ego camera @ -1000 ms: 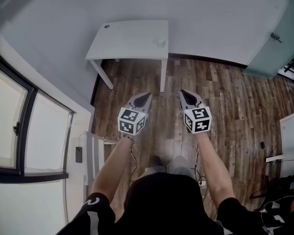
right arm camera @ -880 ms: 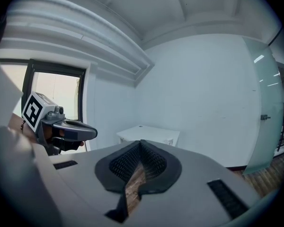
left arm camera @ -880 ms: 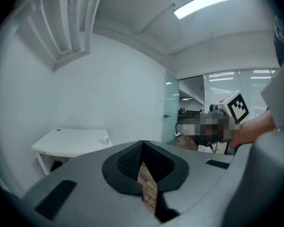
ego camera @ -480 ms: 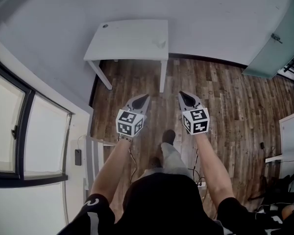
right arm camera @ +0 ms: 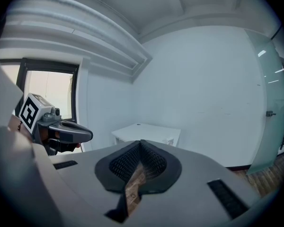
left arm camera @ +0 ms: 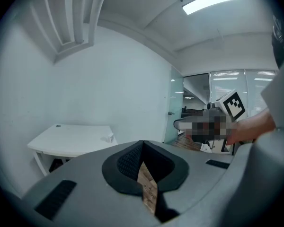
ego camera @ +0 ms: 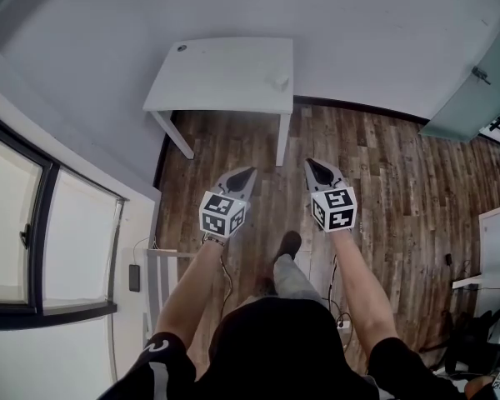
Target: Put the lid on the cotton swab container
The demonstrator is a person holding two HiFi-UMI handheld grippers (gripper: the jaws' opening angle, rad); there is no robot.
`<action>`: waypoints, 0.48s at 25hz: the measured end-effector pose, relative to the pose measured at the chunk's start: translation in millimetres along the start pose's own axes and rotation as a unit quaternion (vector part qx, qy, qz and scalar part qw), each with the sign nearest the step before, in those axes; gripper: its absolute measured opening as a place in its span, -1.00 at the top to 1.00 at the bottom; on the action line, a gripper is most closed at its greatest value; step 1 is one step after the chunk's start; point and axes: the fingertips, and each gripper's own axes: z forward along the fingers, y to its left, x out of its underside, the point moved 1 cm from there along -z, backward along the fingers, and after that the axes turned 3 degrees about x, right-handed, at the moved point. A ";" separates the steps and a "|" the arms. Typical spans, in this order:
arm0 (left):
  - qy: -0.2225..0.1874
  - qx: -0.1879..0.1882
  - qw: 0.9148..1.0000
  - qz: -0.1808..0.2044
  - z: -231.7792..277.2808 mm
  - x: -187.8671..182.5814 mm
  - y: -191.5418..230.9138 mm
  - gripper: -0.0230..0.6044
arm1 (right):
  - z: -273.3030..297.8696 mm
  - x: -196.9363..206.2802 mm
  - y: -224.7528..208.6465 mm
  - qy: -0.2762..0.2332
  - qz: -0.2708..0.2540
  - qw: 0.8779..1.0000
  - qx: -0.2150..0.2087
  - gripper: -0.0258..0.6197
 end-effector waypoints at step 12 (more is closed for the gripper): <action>0.000 0.004 1.000 0.006 84.6 -40.9 47.5 0.85 | 70.6 -24.0 -65.2 0.001 -0.001 1.000 -0.004 0.88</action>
